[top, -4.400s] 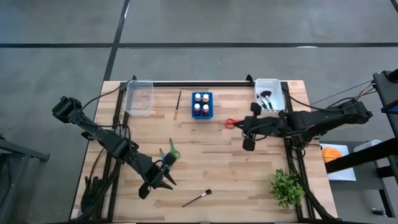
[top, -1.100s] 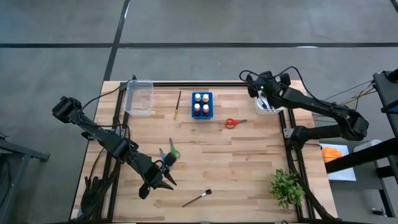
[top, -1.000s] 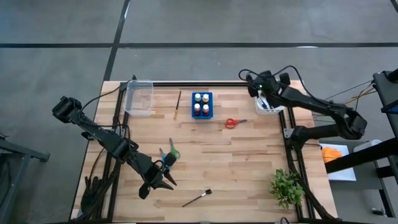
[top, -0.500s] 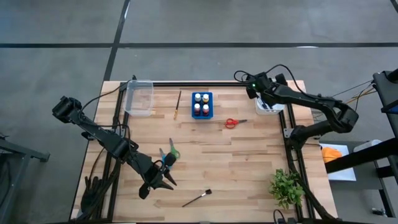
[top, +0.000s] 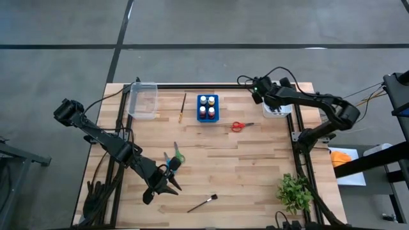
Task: Pick & Place Paint Supplies
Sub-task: Put the black foundation brush into the white bin
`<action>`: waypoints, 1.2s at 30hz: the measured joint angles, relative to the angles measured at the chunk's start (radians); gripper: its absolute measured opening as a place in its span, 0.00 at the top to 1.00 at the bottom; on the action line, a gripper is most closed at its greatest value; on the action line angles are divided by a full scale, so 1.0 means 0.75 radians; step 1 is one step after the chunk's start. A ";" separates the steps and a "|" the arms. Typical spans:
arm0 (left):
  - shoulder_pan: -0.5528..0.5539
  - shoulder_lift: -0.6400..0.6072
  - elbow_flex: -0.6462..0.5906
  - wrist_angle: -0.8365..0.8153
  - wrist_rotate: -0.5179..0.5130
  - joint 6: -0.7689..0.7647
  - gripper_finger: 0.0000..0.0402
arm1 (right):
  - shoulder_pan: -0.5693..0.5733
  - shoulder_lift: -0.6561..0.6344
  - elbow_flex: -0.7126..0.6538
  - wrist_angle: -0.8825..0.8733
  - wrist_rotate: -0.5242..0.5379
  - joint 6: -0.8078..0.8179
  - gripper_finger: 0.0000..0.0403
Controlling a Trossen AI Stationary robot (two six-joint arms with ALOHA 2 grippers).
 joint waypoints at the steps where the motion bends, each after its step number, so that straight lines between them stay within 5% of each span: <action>1: 0.000 0.000 0.000 0.000 0.000 0.000 0.76 | -0.001 0.007 0.000 0.002 0.000 0.000 0.97; 36: 0.000 0.000 0.000 0.000 0.000 -0.002 0.76 | -0.009 0.243 -0.003 0.056 -0.017 0.000 0.97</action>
